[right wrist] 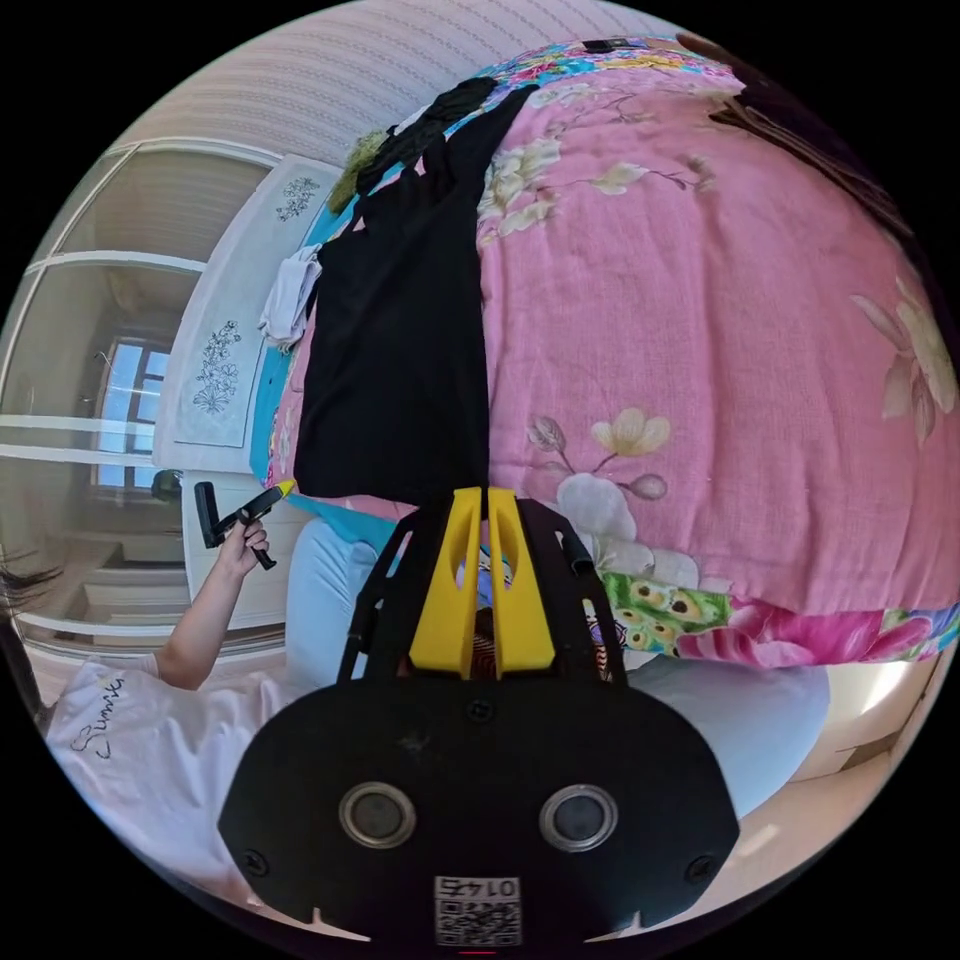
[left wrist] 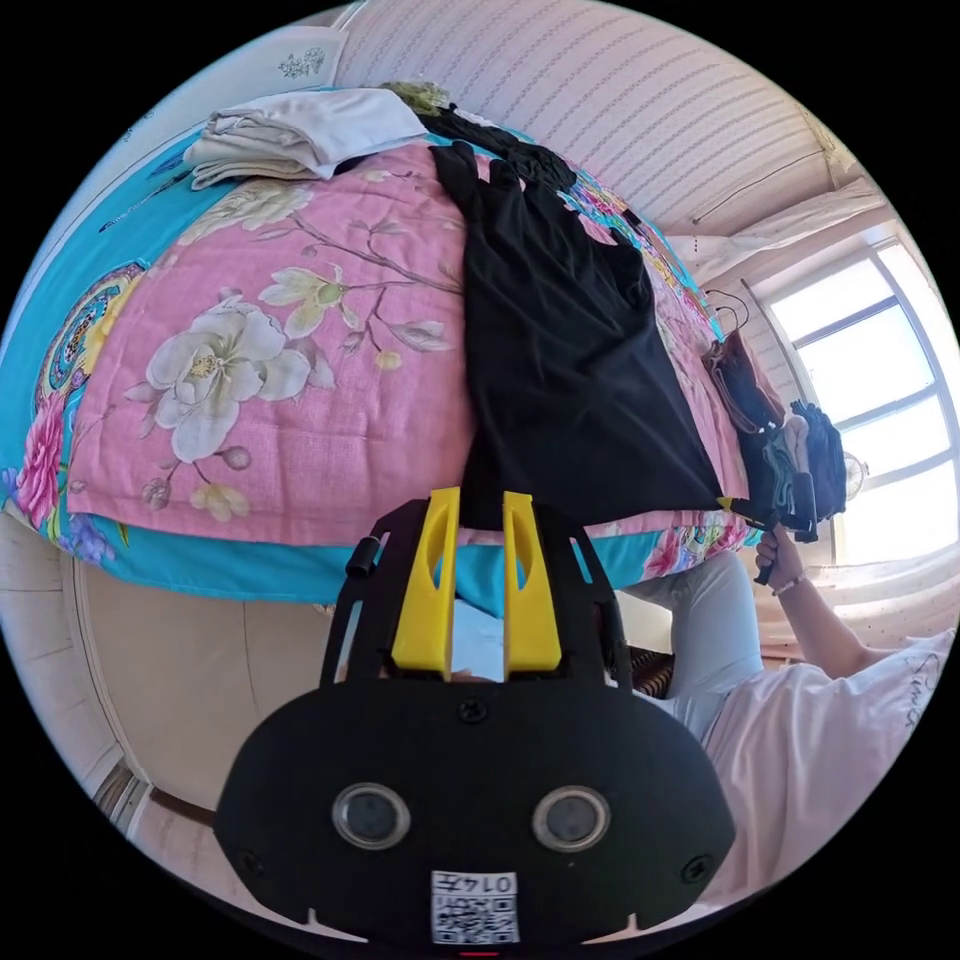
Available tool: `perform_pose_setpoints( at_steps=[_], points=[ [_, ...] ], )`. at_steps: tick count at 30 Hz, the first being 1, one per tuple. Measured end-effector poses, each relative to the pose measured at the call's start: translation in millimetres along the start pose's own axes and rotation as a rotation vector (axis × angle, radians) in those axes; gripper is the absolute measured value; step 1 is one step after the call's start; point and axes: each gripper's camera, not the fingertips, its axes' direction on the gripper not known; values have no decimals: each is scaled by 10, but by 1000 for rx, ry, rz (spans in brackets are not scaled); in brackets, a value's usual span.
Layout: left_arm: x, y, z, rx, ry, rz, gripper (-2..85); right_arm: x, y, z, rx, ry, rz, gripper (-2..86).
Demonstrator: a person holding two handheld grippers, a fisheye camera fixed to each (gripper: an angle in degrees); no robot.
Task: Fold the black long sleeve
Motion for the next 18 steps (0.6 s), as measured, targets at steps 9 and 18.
perform_pose_setpoints(
  at_steps=[9,18],
  points=[
    [-11,-120,319,-63,-46,-9,14,43,-14,204,-60,-19,30,2],
    [-107,296,9,-37,-50,22,-10,-15,294,-23,-69,-73,-36,1]
  ],
)
